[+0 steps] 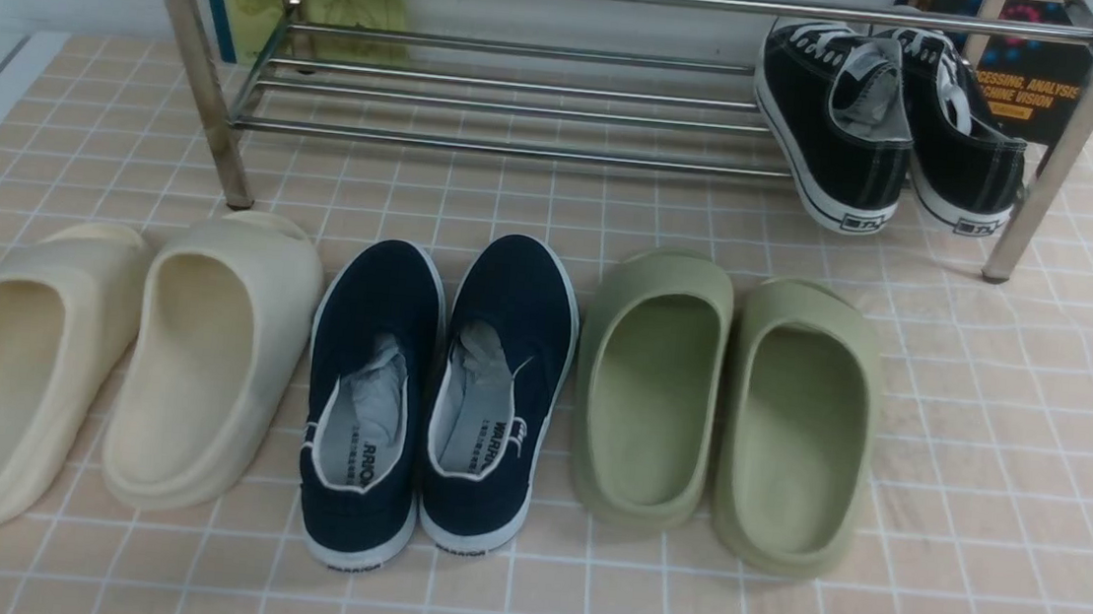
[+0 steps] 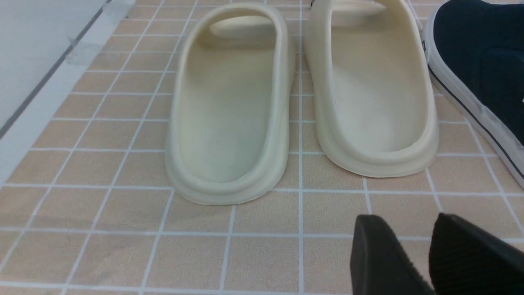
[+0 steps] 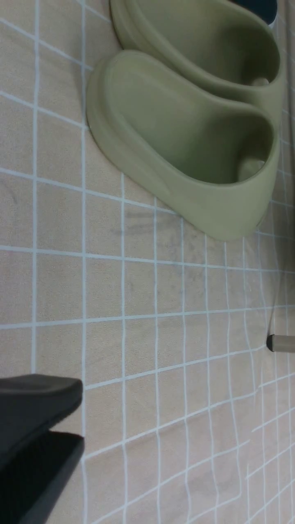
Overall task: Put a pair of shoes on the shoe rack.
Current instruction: Use the left arm to grab the shoe closest to it
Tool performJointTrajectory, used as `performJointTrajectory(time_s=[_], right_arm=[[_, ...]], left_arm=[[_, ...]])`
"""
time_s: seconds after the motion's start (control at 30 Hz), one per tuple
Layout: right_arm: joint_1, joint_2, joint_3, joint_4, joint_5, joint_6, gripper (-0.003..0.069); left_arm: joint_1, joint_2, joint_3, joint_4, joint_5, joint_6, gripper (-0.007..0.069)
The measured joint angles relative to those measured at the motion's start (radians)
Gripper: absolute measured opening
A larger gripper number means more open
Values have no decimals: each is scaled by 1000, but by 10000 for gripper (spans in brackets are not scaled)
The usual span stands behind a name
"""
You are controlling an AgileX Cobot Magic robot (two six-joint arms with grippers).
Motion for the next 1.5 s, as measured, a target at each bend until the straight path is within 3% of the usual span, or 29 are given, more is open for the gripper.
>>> performJointTrajectory(time_s=[0.53, 0.63, 0.87, 1.03, 1.07, 1.13, 1.27, 1.4, 1.5], right_arm=[[0, 0, 0, 0, 1, 0, 173], [0, 0, 0, 0, 1, 0, 178], [0, 0, 0, 0, 1, 0, 184], [0, 0, 0, 0, 1, 0, 189], [0, 0, 0, 0, 1, 0, 190], [0, 0, 0, 0, 1, 0, 194], [0, 0, 0, 0, 1, 0, 199], [0, 0, 0, 0, 1, 0, 205], [0, 0, 0, 0, 1, 0, 209]], left_arm=[[0, 0, 5, 1, -38, 0, 240], [0, 0, 11, 1, -159, -1, 240], [0, 0, 11, 9, -652, -9, 240], [0, 0, 8, -89, -989, -121, 227], [0, 0, -7, -112, -998, -141, 218], [0, 0, -57, -149, -940, -164, 187], [0, 95, -339, -142, -560, -124, 43], [0, 280, -543, -114, -216, -69, 12], [0, 429, -574, -116, -127, -63, 12]])
